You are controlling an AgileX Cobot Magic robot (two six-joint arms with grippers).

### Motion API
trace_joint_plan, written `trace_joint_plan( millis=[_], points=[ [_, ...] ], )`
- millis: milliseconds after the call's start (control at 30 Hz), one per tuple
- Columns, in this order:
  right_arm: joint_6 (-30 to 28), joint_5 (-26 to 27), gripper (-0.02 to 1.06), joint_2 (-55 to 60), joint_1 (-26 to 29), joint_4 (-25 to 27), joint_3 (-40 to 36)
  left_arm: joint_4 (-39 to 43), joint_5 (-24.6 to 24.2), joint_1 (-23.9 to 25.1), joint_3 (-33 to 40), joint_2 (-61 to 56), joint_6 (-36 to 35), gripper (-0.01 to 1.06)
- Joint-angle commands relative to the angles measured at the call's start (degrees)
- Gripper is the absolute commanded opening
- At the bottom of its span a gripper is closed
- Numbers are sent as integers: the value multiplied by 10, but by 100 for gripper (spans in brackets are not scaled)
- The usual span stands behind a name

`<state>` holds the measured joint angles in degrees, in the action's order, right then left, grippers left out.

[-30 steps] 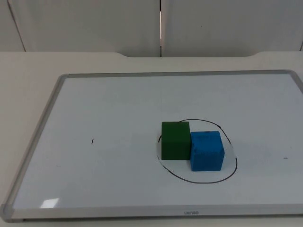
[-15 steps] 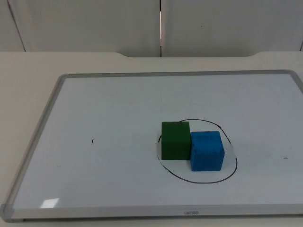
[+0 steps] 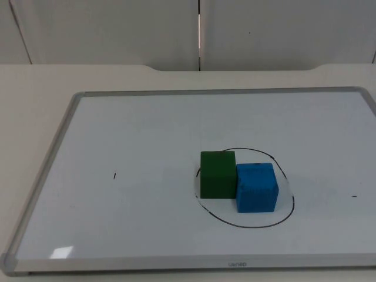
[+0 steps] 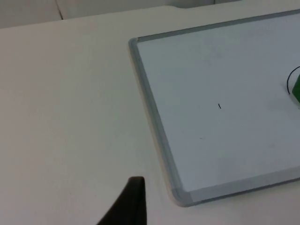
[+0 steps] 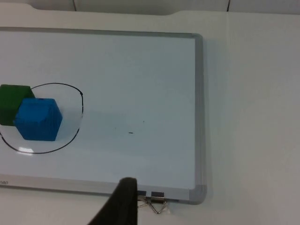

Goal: Push the two cubes into the marked area.

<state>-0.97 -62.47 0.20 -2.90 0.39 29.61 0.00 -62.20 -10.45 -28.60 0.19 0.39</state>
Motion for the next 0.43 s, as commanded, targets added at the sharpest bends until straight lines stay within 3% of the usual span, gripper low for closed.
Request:
trace_joint_plan(
  millis=[0,400],
  points=[
    [0,7,105,-2,3,0,-1,-6,6,21,3,-2,-1,105],
    [0,7,105,-2,3,0,-1,-6,6,112,3,-2,-1,105]
  ],
)
